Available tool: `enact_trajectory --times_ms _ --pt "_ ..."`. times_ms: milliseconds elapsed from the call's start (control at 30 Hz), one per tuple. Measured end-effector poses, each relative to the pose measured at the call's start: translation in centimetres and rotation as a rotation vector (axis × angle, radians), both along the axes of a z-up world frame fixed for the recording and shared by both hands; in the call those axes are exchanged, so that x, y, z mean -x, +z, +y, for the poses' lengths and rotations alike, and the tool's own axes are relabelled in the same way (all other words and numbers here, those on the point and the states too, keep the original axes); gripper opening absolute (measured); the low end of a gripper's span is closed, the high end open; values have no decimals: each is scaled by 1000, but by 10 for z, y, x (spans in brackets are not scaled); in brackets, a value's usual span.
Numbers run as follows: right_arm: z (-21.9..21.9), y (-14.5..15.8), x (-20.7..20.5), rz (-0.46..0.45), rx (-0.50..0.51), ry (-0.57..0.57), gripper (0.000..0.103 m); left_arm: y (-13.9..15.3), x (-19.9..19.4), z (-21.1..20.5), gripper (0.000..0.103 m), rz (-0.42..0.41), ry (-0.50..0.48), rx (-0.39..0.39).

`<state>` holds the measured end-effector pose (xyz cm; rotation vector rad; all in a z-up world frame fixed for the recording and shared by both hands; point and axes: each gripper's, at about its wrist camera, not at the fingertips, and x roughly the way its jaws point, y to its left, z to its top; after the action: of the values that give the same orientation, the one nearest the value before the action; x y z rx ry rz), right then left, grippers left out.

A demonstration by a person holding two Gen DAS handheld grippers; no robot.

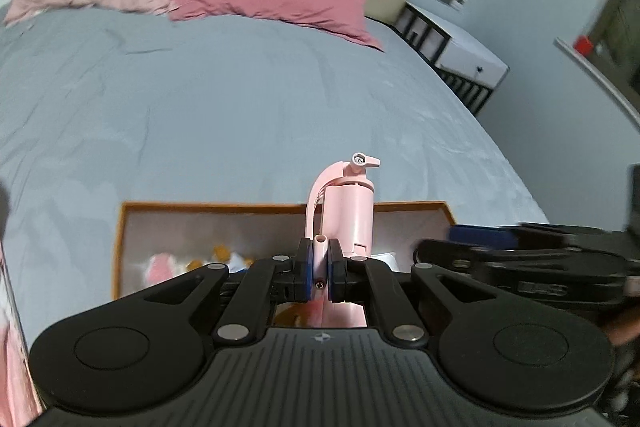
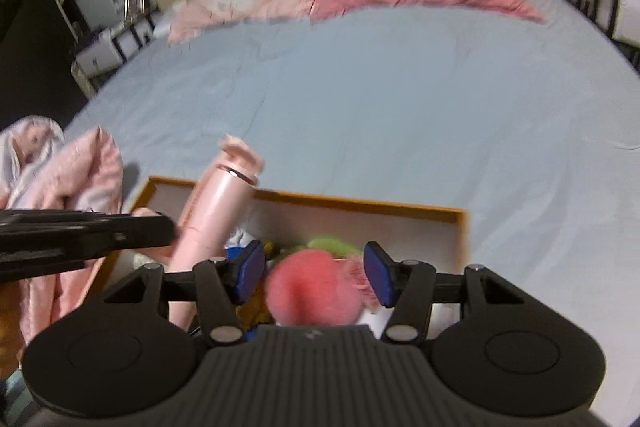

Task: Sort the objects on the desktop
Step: 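Release the pompom into the box with the right gripper while the left gripper lowers and releases the fan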

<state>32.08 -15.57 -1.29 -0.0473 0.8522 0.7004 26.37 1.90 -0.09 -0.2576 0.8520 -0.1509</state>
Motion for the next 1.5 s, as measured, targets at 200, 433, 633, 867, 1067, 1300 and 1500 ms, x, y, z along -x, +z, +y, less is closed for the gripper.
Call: enact_trajectory --times_ms 200,433,633,867,1067,1300,1500 --pt "-65 11 30 -83 -38 -170 58 7 -14 -22 7 29 12 125" --pt "-101 -20 49 -87 -83 -366 57 -8 -19 -49 7 89 50 200" --pt "-106 -41 48 -90 -136 -432 56 -43 -27 -68 7 176 119 200" --pt "-122 -53 51 -86 -155 -432 56 -71 -30 -92 7 253 138 88" --pt "-124 -62 51 -80 -162 -421 56 -88 -35 -104 7 309 160 77" --pt "-125 -64 52 -81 -158 -408 56 -95 -31 -103 9 336 185 94" --pt "-116 -68 54 -77 -117 -370 55 -93 -29 -101 14 355 172 142"
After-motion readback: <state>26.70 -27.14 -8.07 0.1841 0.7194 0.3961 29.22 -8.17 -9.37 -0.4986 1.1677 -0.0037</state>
